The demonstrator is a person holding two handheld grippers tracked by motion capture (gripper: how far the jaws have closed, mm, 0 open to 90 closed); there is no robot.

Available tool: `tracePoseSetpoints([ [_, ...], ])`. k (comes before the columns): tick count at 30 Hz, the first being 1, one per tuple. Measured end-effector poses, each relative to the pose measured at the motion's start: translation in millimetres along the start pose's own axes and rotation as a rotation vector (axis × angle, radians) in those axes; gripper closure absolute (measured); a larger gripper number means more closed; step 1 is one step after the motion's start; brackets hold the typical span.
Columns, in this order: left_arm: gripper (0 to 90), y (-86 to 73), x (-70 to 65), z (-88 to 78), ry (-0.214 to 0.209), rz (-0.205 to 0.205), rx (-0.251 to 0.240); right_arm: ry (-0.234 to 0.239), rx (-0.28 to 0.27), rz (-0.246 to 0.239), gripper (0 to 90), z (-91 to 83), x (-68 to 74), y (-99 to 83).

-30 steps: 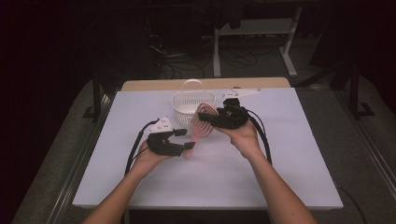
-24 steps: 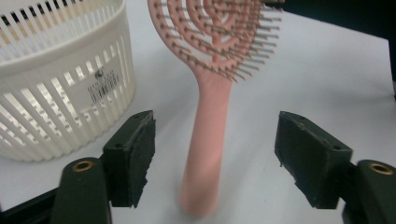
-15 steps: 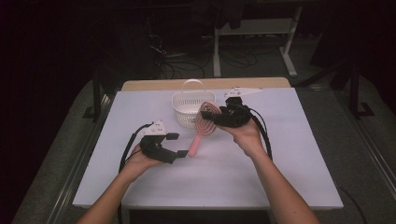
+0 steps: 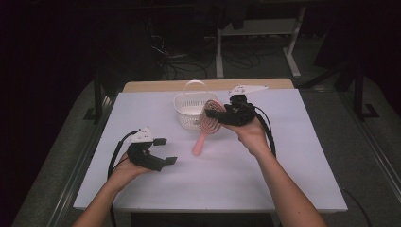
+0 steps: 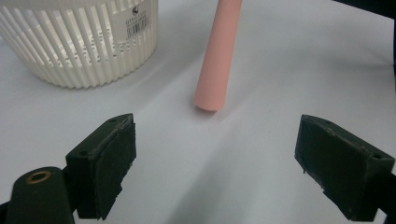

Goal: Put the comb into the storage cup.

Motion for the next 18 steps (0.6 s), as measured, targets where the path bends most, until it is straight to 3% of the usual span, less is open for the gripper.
tracePoseSetpoints([
  [10,2.4,-17.2,-2.3,-3.7,-0.004,0.002,0.007,-0.006,0.007,-0.006,62.6,-0.6,0.4,7.4],
  [18,0.0,-32.9,-0.9,-10.6,0.025,-0.022,0.02,-0.005,0.003,-0.013,62.6,-2.8,1.8,16.9],
])
Point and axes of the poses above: each handheld gripper's, and its own axes: z roughly forward along the jaws, y roughly out of its top, x roughly to its left, the point moved 8 cm from there along z, roughly forward along the jaws
